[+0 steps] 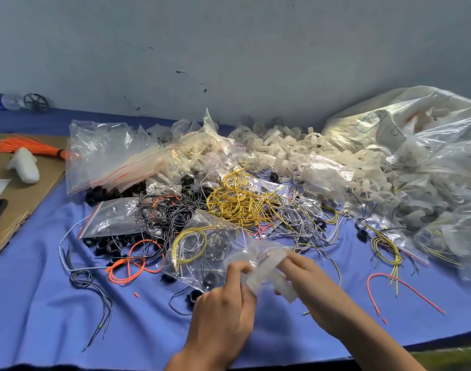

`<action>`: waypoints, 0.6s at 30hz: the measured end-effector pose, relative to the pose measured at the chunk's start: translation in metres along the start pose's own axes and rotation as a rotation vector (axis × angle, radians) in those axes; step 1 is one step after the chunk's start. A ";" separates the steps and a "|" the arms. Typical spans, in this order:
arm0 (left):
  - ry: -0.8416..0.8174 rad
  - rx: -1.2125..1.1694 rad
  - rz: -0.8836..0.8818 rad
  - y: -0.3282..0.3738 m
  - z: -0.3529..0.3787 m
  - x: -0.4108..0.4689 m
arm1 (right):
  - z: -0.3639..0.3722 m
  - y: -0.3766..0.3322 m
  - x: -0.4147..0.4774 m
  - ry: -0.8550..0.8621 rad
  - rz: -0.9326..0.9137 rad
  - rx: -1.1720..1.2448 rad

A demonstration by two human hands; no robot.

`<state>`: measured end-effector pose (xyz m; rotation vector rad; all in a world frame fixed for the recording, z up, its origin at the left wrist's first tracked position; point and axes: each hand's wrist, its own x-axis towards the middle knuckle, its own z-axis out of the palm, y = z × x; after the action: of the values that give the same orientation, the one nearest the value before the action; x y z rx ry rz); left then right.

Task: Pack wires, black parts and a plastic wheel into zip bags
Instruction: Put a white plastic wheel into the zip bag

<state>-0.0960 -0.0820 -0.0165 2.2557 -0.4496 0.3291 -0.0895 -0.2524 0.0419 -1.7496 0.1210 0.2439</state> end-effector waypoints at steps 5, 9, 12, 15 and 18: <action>0.030 -0.040 -0.002 0.004 -0.006 0.000 | -0.003 0.007 0.000 0.151 -0.127 -0.251; 0.045 -0.086 0.056 0.011 -0.007 0.000 | 0.010 0.006 -0.003 0.184 -0.108 0.000; 0.038 -0.025 0.119 0.013 -0.016 0.005 | 0.012 0.006 -0.003 0.036 -0.015 0.291; 0.014 0.088 0.147 0.017 -0.023 0.009 | 0.014 0.007 -0.005 -0.109 -0.004 0.143; -0.021 0.148 0.195 0.023 -0.023 0.007 | 0.016 0.005 0.003 -0.036 -0.177 -0.558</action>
<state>-0.1011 -0.0805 0.0162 2.3653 -0.6782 0.4517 -0.0892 -0.2376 0.0335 -2.2938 -0.1429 0.1891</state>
